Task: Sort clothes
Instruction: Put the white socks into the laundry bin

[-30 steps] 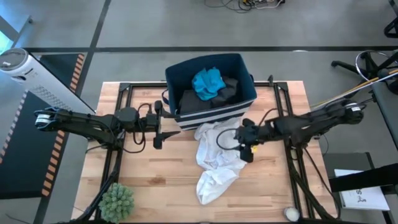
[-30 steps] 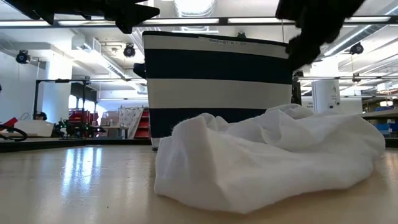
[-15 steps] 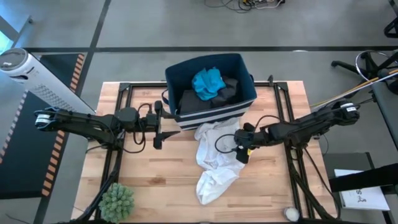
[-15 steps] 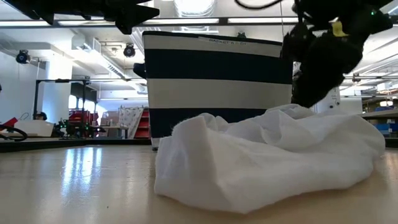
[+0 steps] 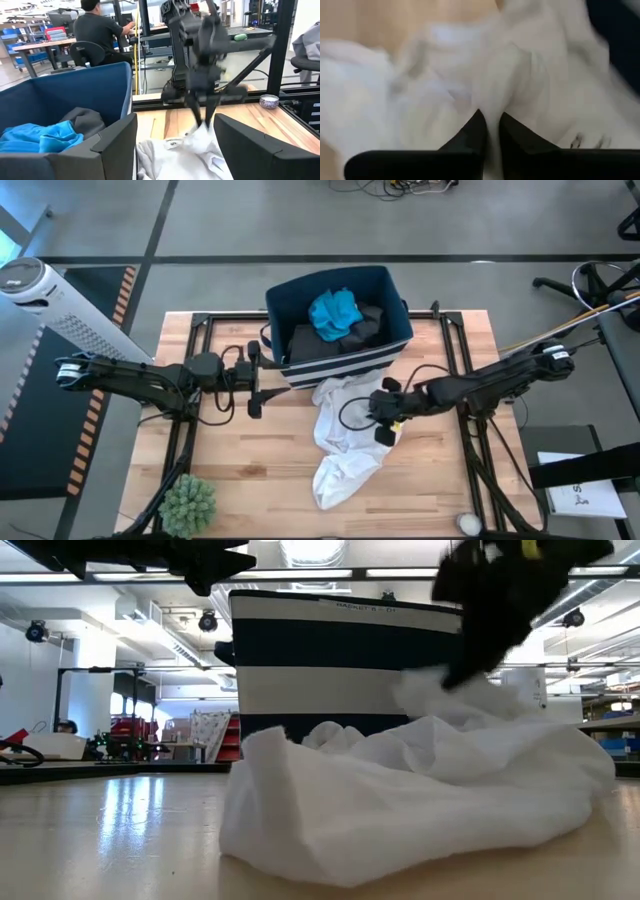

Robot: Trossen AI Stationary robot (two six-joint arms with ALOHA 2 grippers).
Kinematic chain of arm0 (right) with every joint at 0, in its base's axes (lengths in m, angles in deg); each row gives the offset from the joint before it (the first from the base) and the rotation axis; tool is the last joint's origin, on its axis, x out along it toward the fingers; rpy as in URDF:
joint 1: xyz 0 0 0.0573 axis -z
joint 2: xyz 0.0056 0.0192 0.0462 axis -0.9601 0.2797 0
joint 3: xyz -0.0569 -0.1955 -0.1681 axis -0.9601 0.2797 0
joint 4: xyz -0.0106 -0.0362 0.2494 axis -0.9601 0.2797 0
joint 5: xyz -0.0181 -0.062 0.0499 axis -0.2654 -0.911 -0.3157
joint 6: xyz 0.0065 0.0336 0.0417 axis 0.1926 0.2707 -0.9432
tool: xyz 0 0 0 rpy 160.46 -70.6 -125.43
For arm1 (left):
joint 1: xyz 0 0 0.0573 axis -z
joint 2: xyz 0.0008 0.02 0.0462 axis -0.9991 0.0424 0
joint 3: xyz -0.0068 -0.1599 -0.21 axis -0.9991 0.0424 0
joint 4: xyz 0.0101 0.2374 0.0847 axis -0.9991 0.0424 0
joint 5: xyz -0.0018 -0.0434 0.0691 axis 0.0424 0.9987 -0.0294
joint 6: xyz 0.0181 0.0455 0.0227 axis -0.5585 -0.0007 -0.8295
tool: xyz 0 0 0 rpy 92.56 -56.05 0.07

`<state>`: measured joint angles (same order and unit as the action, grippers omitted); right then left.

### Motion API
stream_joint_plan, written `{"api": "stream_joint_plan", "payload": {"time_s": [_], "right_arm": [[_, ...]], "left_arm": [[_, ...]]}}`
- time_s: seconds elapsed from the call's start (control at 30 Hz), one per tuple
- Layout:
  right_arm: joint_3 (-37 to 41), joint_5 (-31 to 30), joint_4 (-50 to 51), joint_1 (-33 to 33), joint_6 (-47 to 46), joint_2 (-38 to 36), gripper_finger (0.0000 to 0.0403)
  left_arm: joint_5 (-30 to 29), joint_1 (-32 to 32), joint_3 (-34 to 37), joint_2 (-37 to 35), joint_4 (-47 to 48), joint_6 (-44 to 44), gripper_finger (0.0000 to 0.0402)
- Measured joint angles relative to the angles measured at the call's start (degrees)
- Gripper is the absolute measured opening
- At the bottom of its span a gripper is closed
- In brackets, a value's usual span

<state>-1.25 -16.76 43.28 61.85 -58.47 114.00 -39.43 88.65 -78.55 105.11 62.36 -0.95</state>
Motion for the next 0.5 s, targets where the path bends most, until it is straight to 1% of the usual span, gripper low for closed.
{"api": "stream_joint_plan", "payload": {"time_s": [0.17, 0.23, 0.37, 0.5], "right_arm": [[-8.92, -0.05, 4.34, -1.76, 2.54, -0.81, 0.0007], [-12.78, -0.04, 4.17, -2.13, 4.57, -0.99, 0.0005], [-20.98, -0.15, 4.55, -2.09, 10.34, -0.79, 0.0005], [-29.57, -3.26, 4.42, -1.61, 17.29, -0.3, 0.0004]], "left_arm": [[0.0, 0.0, 0.0, 0.0, 0.02, 0.0, 0.0249], [0.0, 0.0, 0.0, 0.0, -0.02, 0.0, 0.0246], [0.0, 0.0, 0.0, -0.02, -0.07, 0.0, 0.0241], [0.01, 0.0, 0.0, 0.0, -0.05, -0.11, 0.0237]]}}
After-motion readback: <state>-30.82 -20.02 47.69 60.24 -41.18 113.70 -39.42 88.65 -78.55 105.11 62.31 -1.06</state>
